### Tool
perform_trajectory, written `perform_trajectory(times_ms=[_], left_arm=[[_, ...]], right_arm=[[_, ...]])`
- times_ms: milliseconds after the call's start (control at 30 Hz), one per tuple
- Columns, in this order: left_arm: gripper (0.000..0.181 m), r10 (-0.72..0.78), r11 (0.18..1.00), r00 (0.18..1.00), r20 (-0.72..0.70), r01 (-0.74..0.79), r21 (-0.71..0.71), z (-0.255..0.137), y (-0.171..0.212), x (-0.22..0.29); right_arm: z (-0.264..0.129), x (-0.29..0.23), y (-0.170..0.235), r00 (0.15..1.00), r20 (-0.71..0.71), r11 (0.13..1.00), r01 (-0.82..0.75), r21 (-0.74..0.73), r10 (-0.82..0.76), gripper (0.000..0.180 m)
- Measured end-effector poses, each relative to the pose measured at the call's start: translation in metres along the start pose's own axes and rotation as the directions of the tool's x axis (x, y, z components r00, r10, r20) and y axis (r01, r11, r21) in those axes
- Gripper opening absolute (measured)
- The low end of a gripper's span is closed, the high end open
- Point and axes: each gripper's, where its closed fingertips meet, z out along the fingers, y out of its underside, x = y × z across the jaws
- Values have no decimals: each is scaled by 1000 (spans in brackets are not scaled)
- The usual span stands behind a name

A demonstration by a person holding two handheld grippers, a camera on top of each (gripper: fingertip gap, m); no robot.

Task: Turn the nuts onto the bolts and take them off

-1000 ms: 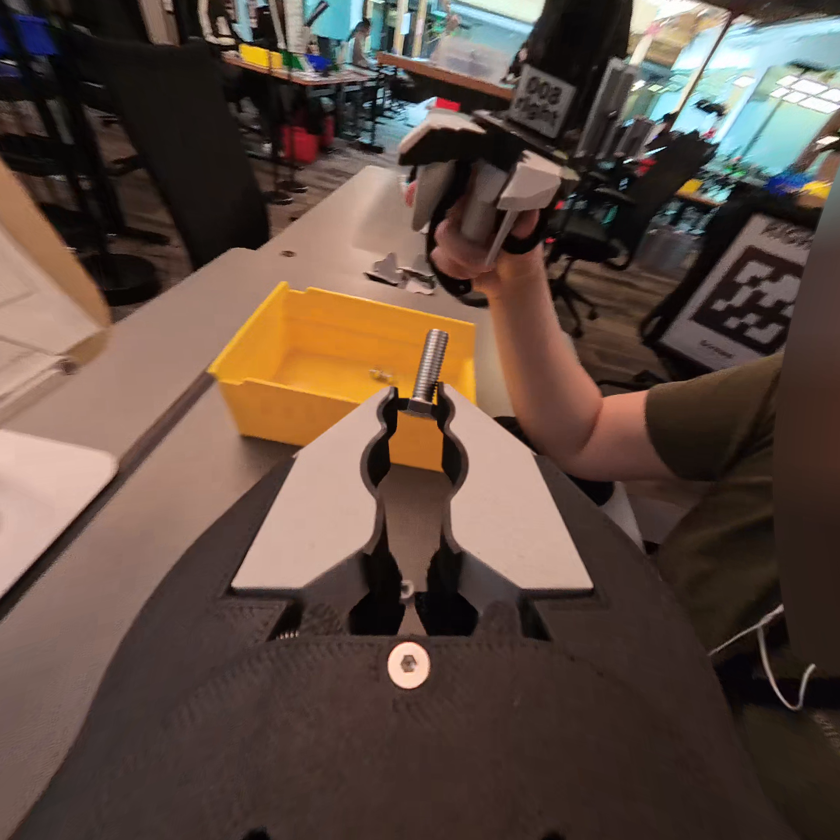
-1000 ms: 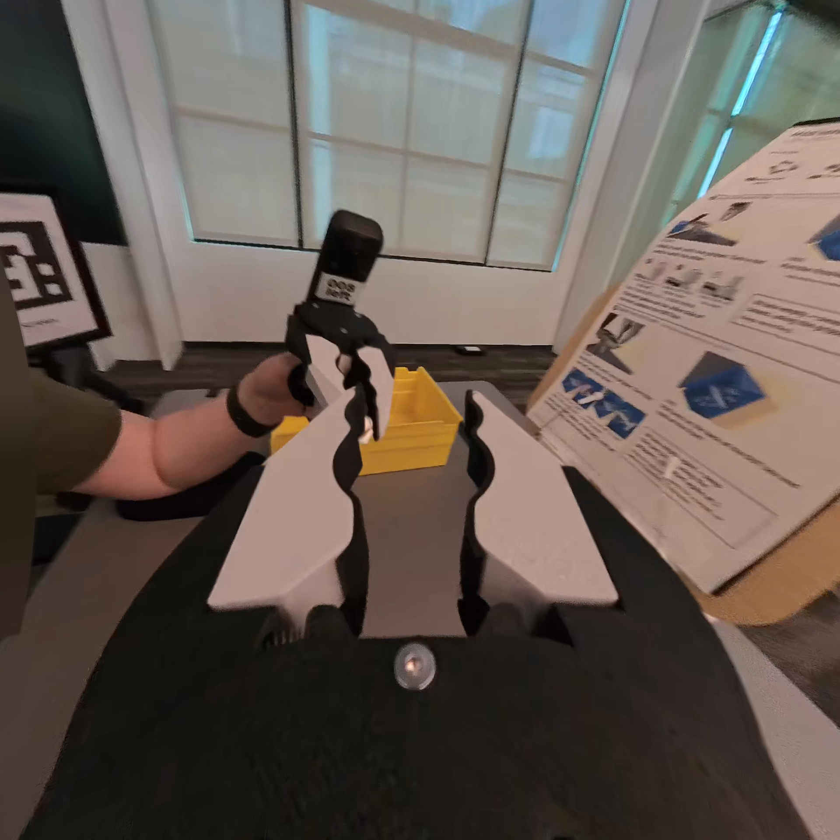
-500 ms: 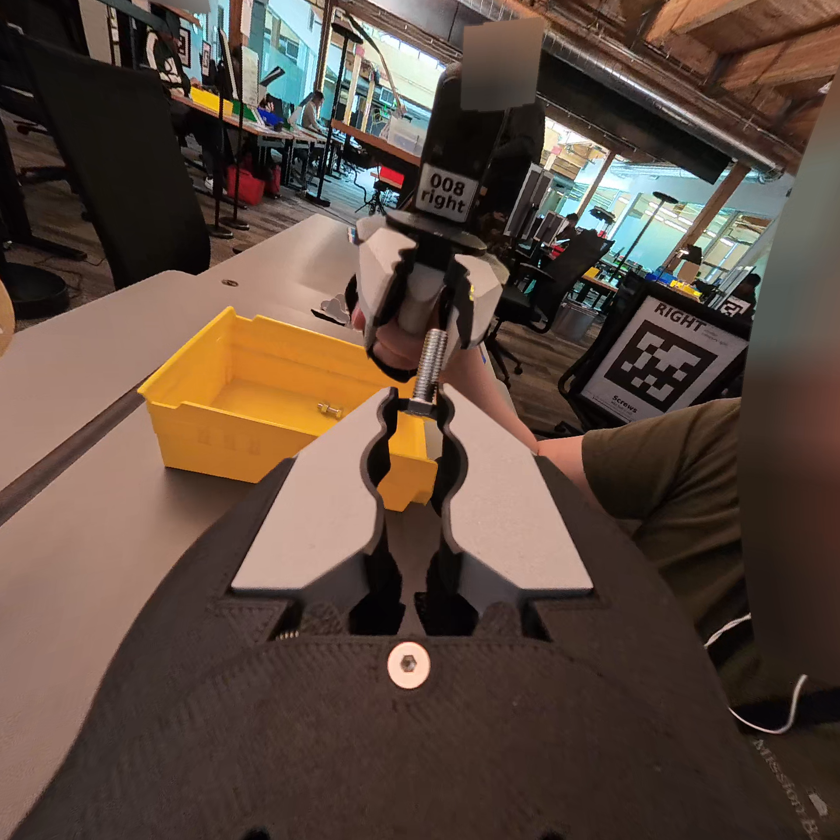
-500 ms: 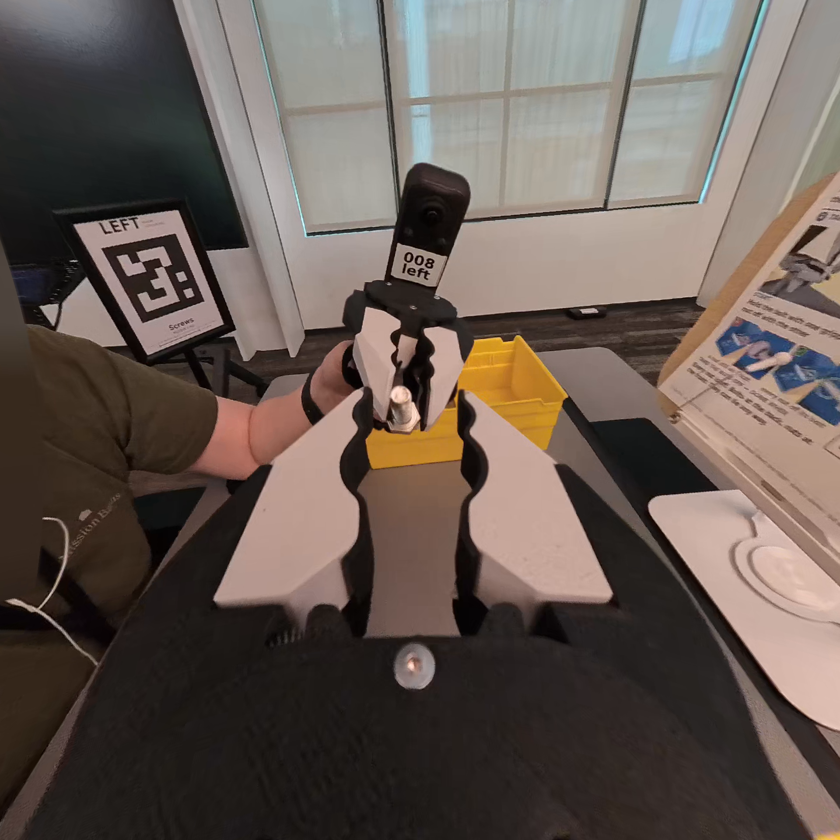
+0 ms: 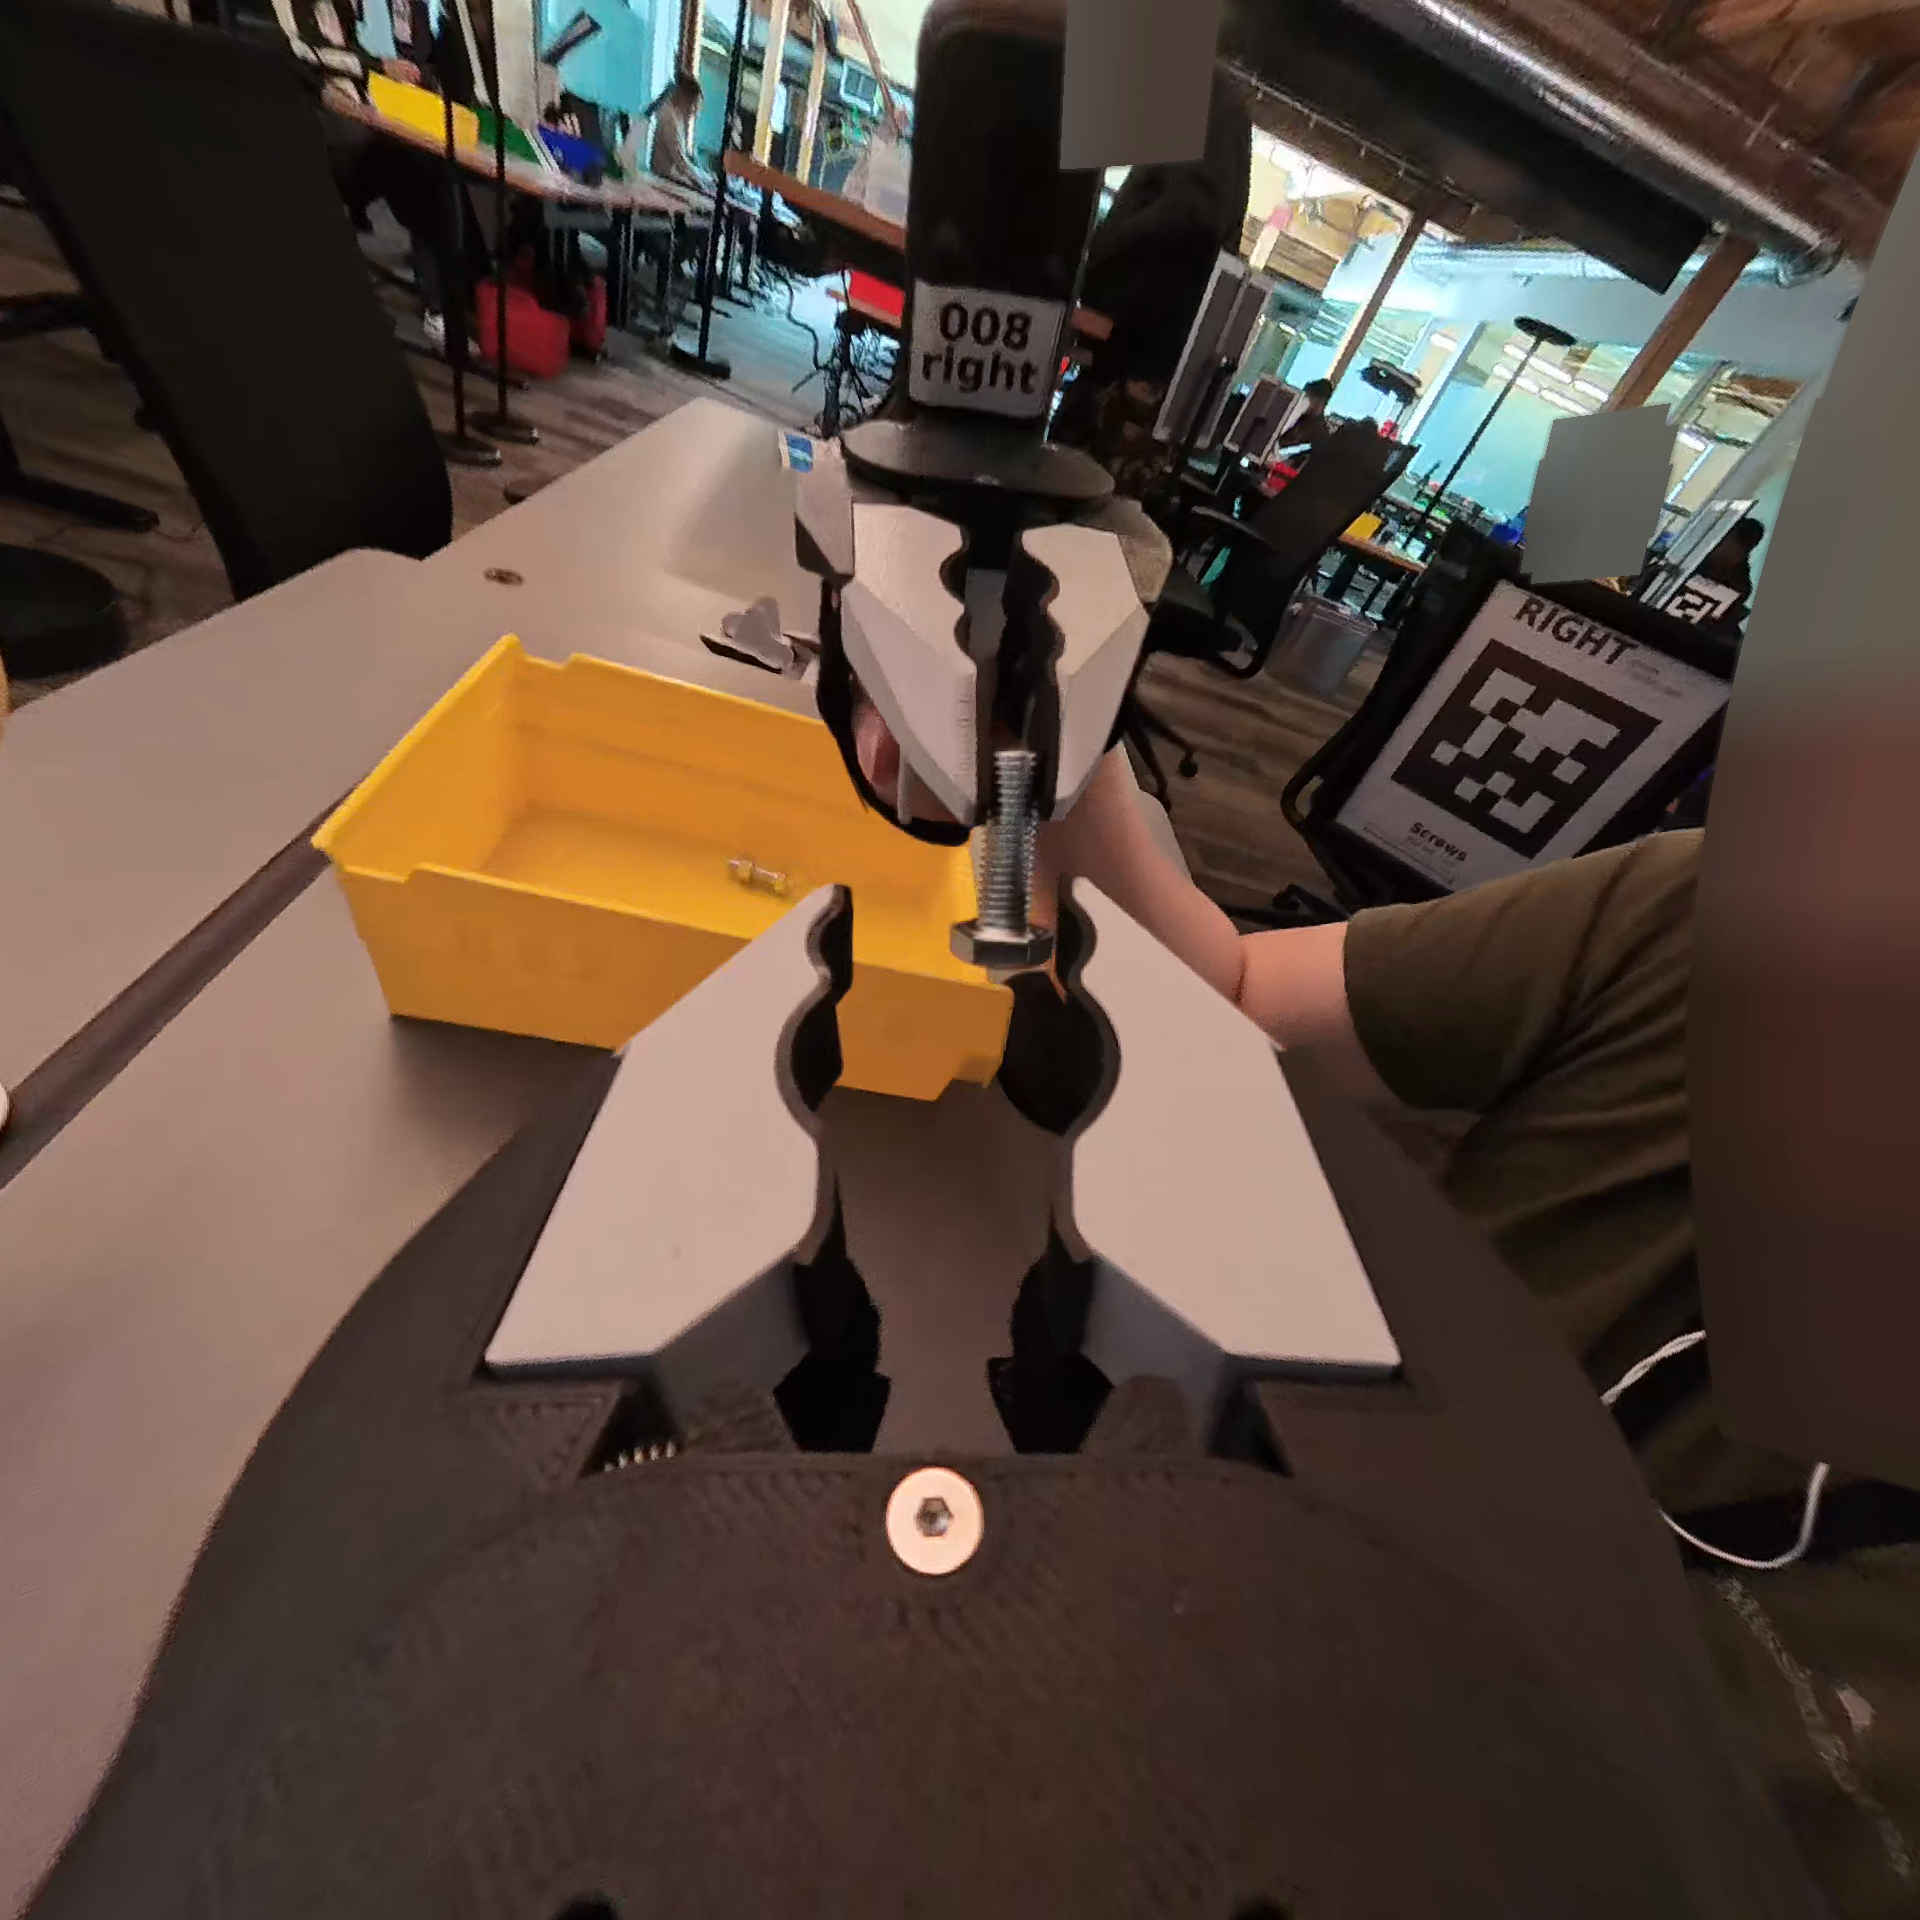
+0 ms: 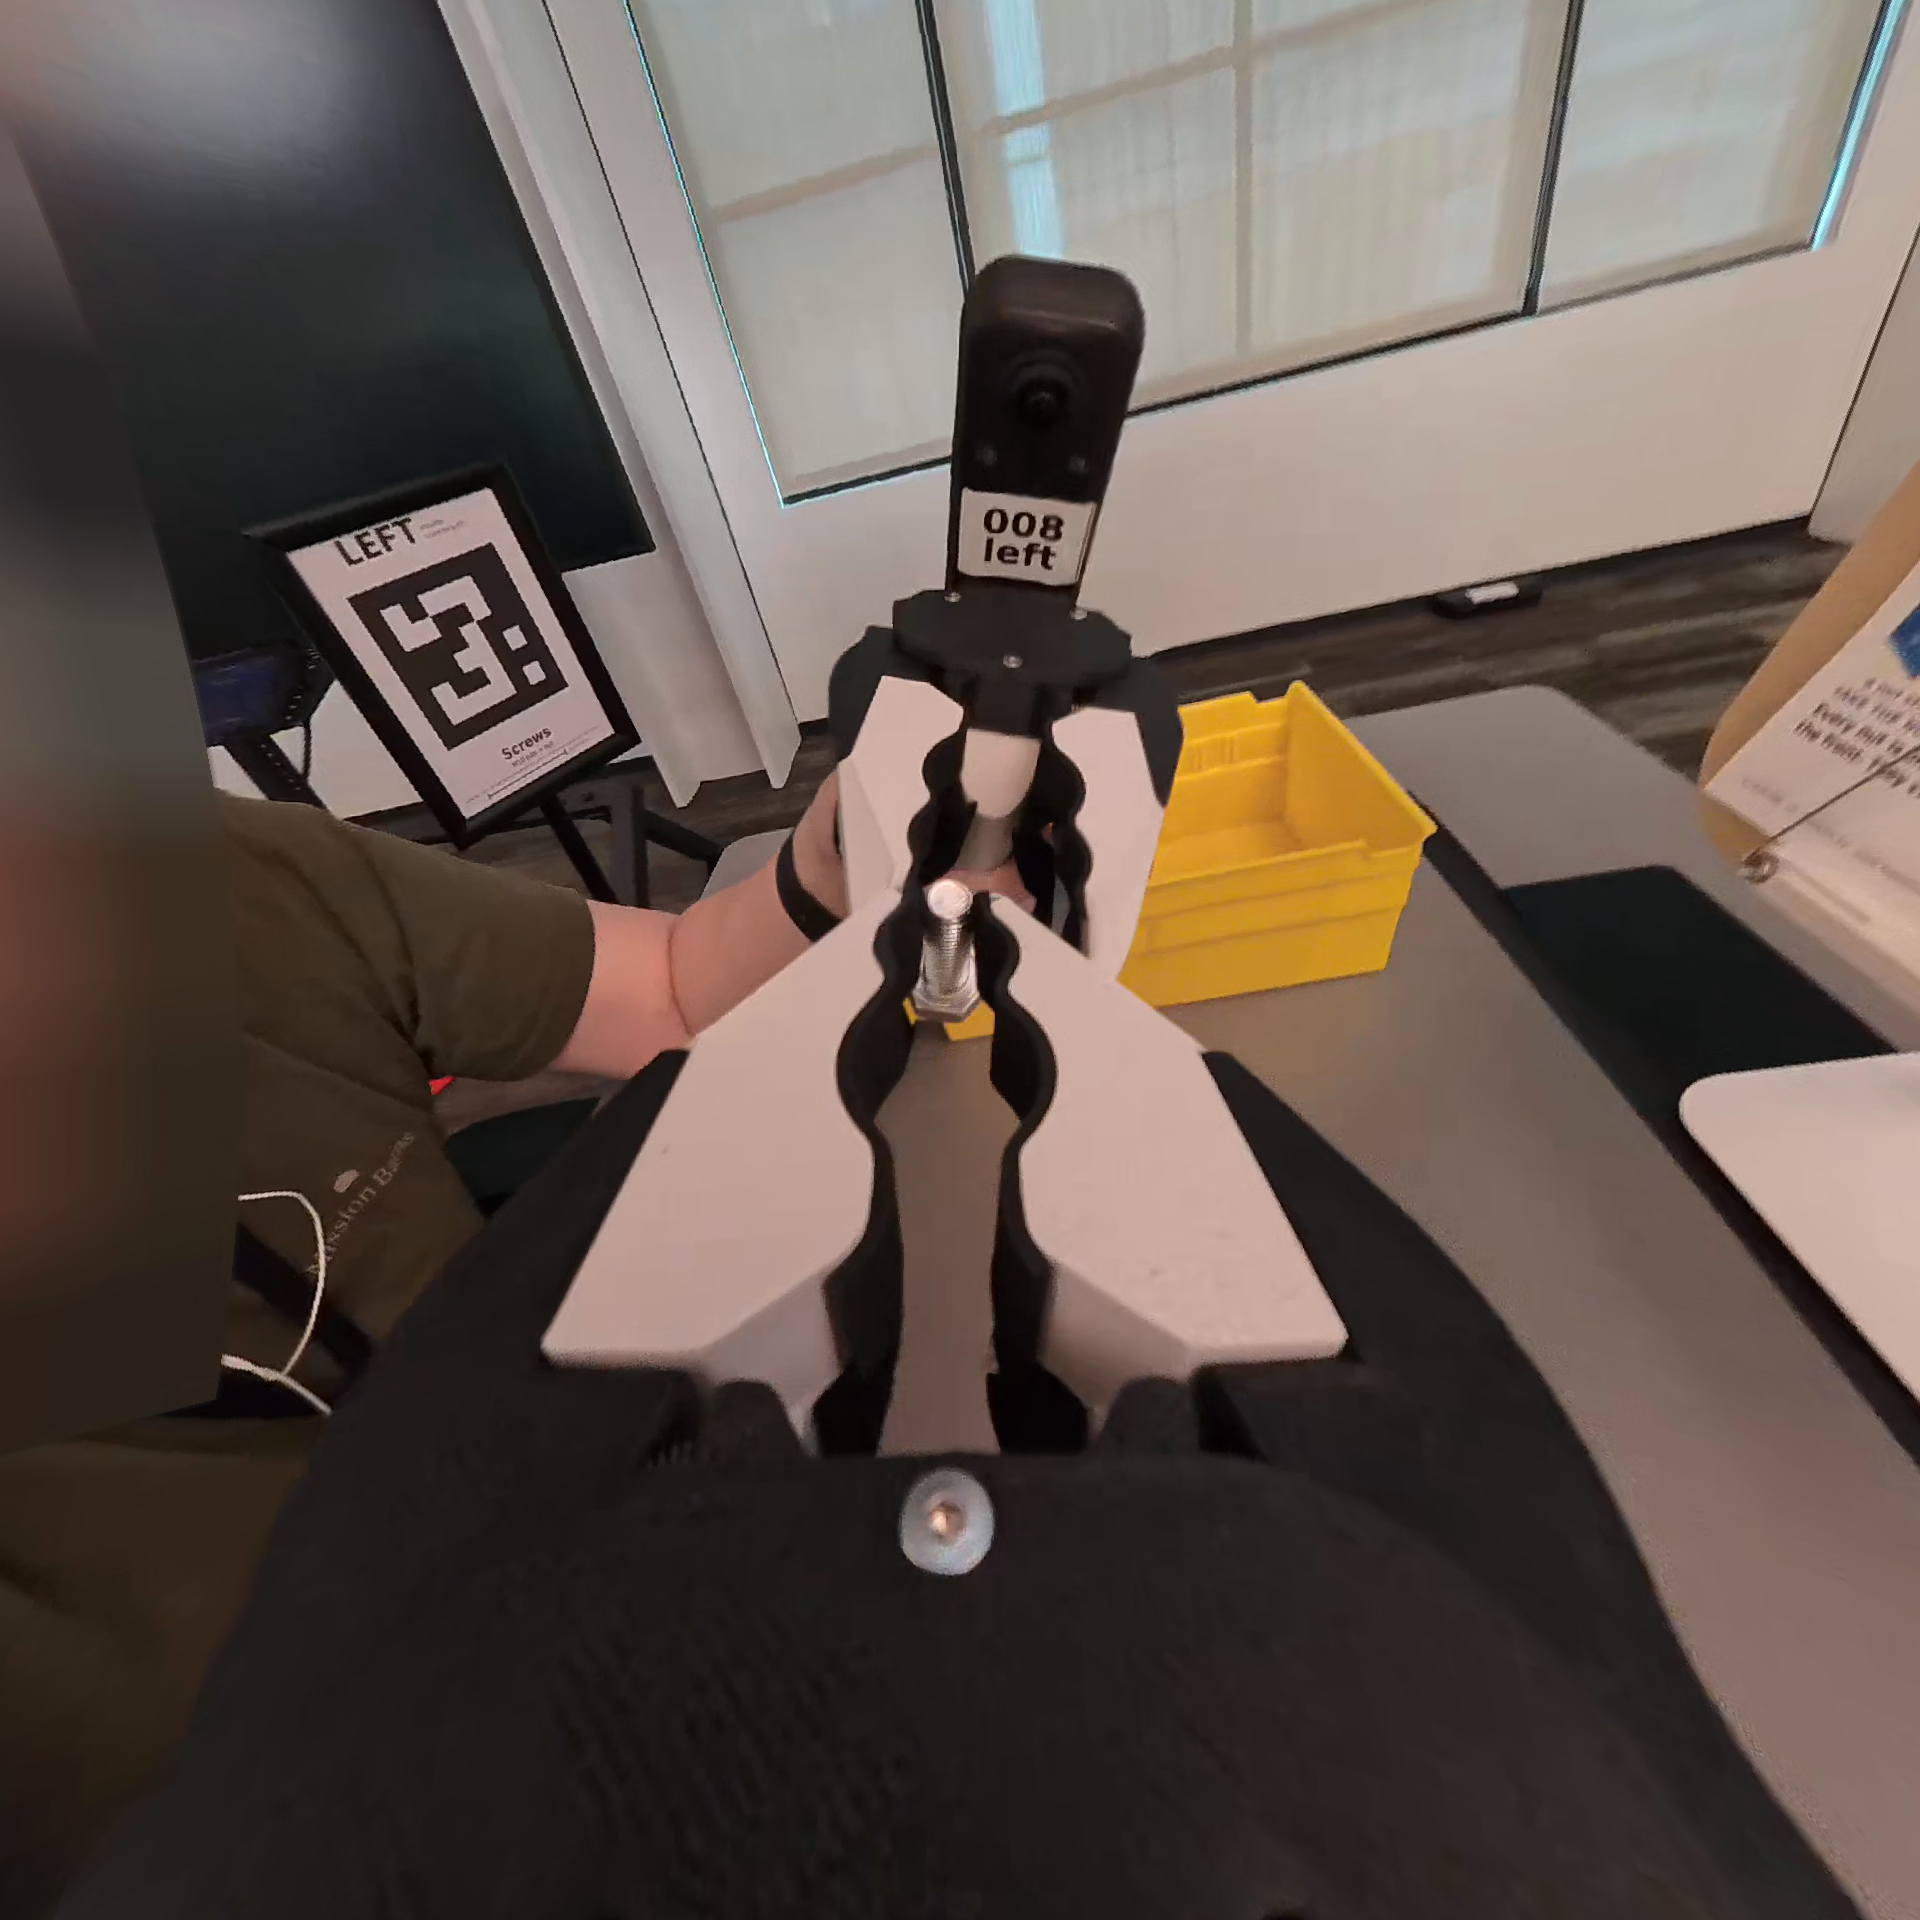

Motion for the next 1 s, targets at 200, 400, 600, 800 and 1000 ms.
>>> perform_trajectory(times_ms=[200, 400, 600, 800, 1000], left_arm=[[15, -74, 993, 995, -60, 68, -96, 6, 18, 2], [15, -108, 981, 993, -51, 98, -166, 6, 30, 0], [15, -140, 980, 987, -83, 126, -157, 5, 33, 1], [14, -78, 987, 993, -86, 65, -144, 4, 30, 4], [14, 40, 997, 999, 26, -38, -68, -22, 8, -2]], right_arm=[[7, 4, 17, 1000, 0, 996, -29, -88, 29, 7], [10, 6, 23, 998, 10, 992, -66, -112, 67, 7], [12, 5, 25, 998, 22, 991, -60, -123, 63, 7], [13, 3, 16, 1000, 25, 998, -3, -68, 4, 9], [3, 6, 33, 979, -50, 964, 184, -190, -196, 50]])
